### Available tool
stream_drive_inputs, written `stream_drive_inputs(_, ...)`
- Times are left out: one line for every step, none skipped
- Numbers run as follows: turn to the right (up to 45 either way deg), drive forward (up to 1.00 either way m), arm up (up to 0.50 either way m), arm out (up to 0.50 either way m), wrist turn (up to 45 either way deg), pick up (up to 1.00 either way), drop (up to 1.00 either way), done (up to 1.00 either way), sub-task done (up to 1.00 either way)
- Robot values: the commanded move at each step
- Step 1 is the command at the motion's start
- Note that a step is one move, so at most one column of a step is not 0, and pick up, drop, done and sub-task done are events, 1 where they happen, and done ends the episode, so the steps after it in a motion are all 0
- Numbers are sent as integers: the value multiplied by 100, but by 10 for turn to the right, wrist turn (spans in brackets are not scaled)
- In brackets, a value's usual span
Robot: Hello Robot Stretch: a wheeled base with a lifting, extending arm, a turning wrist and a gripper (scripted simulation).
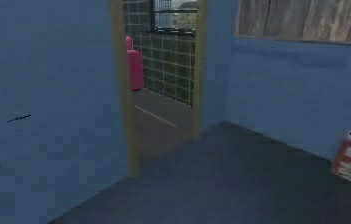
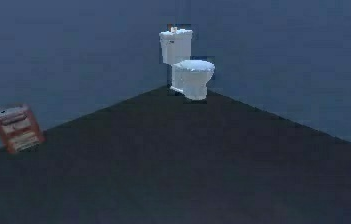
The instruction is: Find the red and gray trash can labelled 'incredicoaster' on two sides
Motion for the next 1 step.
stream_drive_inputs(0, 100, 0, 0, 0, 0, 0, 0, 0)
